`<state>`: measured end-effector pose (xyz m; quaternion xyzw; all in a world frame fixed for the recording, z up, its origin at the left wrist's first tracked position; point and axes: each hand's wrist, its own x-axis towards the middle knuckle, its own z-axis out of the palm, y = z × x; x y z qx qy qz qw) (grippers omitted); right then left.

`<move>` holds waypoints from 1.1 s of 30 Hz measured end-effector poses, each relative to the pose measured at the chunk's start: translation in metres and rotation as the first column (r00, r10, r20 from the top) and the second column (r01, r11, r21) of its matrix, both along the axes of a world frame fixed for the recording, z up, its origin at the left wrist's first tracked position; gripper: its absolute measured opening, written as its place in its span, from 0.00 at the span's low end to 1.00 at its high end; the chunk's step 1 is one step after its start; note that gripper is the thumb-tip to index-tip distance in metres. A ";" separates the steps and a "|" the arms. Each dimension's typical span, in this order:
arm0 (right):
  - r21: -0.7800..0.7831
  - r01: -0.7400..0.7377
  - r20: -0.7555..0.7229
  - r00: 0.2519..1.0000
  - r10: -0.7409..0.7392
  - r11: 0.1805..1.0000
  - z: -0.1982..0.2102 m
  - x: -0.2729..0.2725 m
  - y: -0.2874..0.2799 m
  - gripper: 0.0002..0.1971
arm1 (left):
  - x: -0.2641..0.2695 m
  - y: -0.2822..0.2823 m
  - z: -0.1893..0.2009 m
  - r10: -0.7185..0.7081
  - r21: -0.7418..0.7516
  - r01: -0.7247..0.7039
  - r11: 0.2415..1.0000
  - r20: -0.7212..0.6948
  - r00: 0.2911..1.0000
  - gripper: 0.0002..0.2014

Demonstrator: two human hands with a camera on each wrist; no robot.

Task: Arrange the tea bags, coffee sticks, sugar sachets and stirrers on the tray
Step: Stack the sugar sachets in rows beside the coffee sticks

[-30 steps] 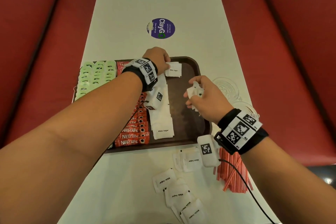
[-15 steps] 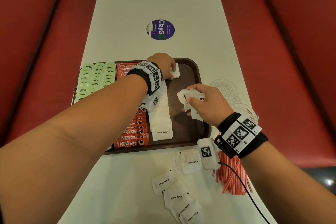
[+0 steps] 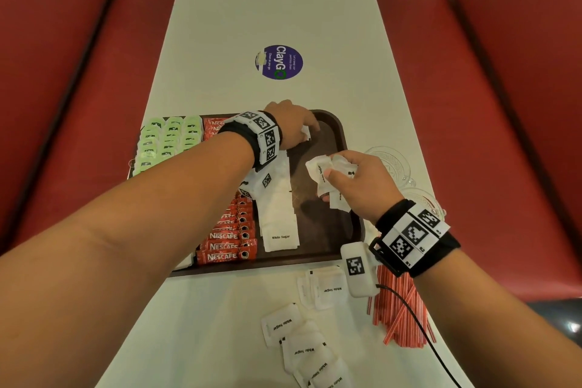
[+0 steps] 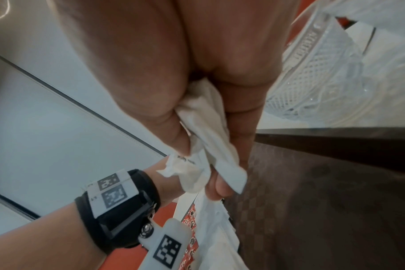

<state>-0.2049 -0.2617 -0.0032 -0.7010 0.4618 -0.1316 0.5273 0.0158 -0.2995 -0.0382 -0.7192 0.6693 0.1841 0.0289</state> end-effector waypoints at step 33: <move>0.043 -0.003 0.102 0.995 -0.002 0.999 0.014 0.014 -0.003 0.03 | -0.010 0.076 0.059 0.046 0.005 -0.050 0.999 -0.496 0.867 0.11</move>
